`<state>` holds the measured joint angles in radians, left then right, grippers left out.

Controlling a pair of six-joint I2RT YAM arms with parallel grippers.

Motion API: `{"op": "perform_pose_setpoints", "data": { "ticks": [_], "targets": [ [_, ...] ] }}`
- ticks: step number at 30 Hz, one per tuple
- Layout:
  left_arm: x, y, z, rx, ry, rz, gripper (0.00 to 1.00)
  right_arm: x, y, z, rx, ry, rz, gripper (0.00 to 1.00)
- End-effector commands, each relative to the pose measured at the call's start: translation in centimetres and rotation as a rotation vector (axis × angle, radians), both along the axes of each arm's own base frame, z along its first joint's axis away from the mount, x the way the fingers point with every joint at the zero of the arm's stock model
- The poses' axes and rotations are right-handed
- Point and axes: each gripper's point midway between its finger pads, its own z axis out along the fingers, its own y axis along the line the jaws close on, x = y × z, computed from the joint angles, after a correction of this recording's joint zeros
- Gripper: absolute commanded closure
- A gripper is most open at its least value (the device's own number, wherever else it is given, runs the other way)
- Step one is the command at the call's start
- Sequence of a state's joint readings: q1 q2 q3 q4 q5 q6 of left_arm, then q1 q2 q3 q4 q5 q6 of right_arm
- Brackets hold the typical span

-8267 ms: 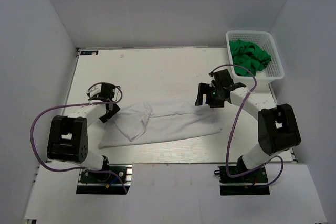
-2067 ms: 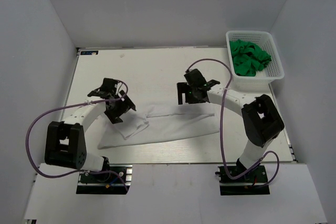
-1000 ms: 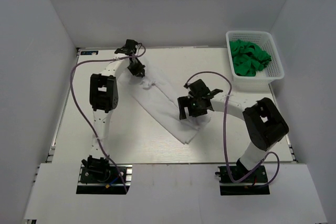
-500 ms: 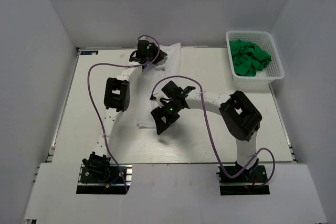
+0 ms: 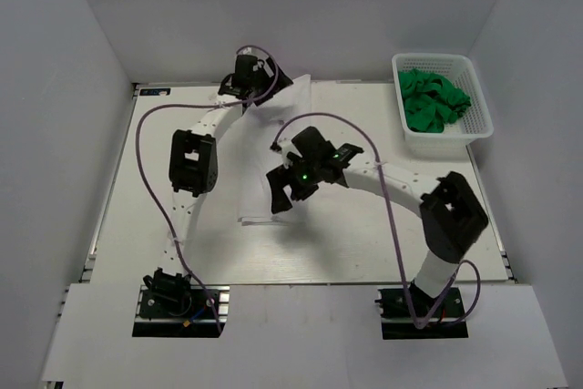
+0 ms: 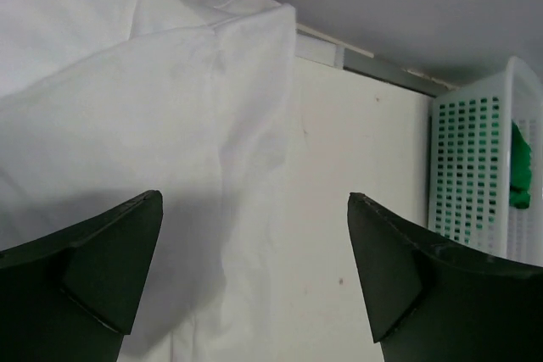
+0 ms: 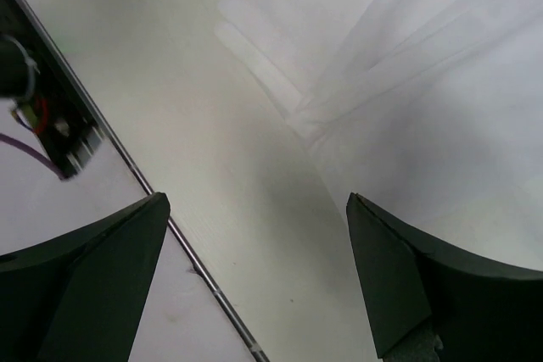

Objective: Fold and stack the t-shirts
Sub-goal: Rotate the tshirt 90 degrees, then grab the bottom of the folded rectangular tshirt with both arms

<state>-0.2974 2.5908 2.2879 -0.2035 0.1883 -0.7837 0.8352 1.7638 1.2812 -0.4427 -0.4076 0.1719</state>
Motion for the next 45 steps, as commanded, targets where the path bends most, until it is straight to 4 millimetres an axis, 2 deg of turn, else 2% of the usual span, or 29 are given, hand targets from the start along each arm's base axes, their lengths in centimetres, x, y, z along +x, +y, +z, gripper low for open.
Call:
{"op": "perform_pose_setpoints", "data": {
  "ticks": [1,2,3,4,5,6,7,9,10,11,12,13,14,15,17,18,19,20,22,26,30,31,34,39,42,43,45],
  "targets": [
    [-3.3,2.0,15.6,0.072,-0.233,-0.035,0.0,2.7,-0.3,3.8,0.07,-0.1,-0.19,0.1],
    [-4.7,2.8,14.2,0.108,-0.196,-0.032,0.0,3.2,-0.9,4.3,0.078,-0.101,-0.245,0.1],
    [-7.0,3.9,19.0,0.123,-0.264,-0.022,0.0,3.6,-1.6,3.5,0.051,-0.111,-0.287,0.1],
    [-8.3,5.2,19.3,0.153,-0.238,0.026,0.0,3.5,-2.0,3.1,0.04,-0.091,-0.318,0.1],
    [-10.1,6.5,16.5,0.204,-0.166,0.041,0.0,3.9,-2.6,2.9,0.034,-0.069,-0.365,0.1],
    [-12.7,7.9,19.5,0.217,-0.199,0.073,0.0,4.1,-3.1,2.1,0.005,-0.053,-0.404,0.1],
    [-14.7,9.8,15.8,0.283,-0.104,0.122,0.0,3.9,-4.1,1.2,-0.039,-0.02,-0.431,0.1],
    [-18.7,11.6,12.8,0.33,0.009,0.143,0.0,3.7,-4.7,-0.7,-0.088,0.061,-0.469,0.1],
    [-21.7,12.5,8.4,0.352,0.126,0.14,0.0,3.5,-5.3,-1.6,-0.121,0.097,-0.479,0.1],
    [-24.2,13.0,8.3,0.345,0.148,0.135,0.0,3.5,-5.5,-2.0,-0.126,0.125,-0.488,0.1],
    [-26.0,13.0,7.0,0.338,0.181,0.105,0.0,3.2,-5.6,-2.8,-0.145,0.147,-0.476,0.1],
    [-29.1,13.5,3.1,0.341,0.292,0.098,0.0,3.0,-5.7,-2.9,-0.147,0.166,-0.471,0.1],
    [-31.3,13.0,2.8,0.311,0.32,0.066,0.0,2.9,-5.8,-3.2,-0.149,0.185,-0.47,0.1],
    [-33.6,13.4,0.3,0.313,0.389,0.054,0.0,2.7,-5.8,-3.4,-0.151,0.196,-0.465,0.1],
    [-36.0,13.5,-1.5,0.298,0.458,0.042,0.0,2.3,-5.6,-3.3,-0.138,0.224,-0.452,0.1],
    [-37.7,13.1,-3.0,0.286,0.502,0.014,0.0,2.0,-5.6,-3.7,-0.147,0.237,-0.45,0.1],
    [-38.2,13.0,-3.7,0.279,0.517,0.002,0.0,2.0,-5.6,-3.7,-0.14,0.247,-0.453,0.1],
    [-39.1,12.1,-4.3,0.252,0.527,-0.044,0.0,1.9,-5.7,-4.0,-0.143,0.258,-0.454,0.1],
    [-39.5,11.3,-4.9,0.238,0.544,-0.077,0.0,1.6,-5.7,-4.5,-0.15,0.277,-0.449,0.1],
    [-40.6,11.4,-7.5,0.288,0.623,-0.096,0.02,0.8,-5.6,-5.4,-0.165,0.327,-0.448,0.1],
    [-40.8,10.7,-9.2,0.308,0.655,-0.134,0.22,0.6,-6.1,-5.9,-0.172,0.337,-0.465,0.1],
    [-41.0,10.7,-9.5,0.312,0.665,-0.134,0.35,0.5,-6.1,-6.1,-0.177,0.343,-0.462,0.1],
    [-42.2,10.4,-10.2,0.299,0.702,-0.167,0.54,0.4,-6.0,-6.5,-0.182,0.363,-0.45,0.12],
    [-43.1,10.9,-10.2,0.308,0.709,-0.161,0.6,-0.1,-5.7,-7.5,-0.185,0.418,-0.433,0.2],
    [-43.4,11.4,-10.4,0.328,0.712,-0.146,0.67,-0.1,-5.5,-7.8,-0.185,0.429,-0.43,0.31],
    [-43.4,11.4,-10.4,0.328,0.712,-0.146,0.69,-0.1,-5.6,-7.9,-0.186,0.433,-0.432,0.41],
    [-43.2,11.3,-10.4,0.329,0.714,-0.146,0.81,0.0,-5.6,-7.9,-0.184,0.437,-0.432,0.52]
  ]
}}
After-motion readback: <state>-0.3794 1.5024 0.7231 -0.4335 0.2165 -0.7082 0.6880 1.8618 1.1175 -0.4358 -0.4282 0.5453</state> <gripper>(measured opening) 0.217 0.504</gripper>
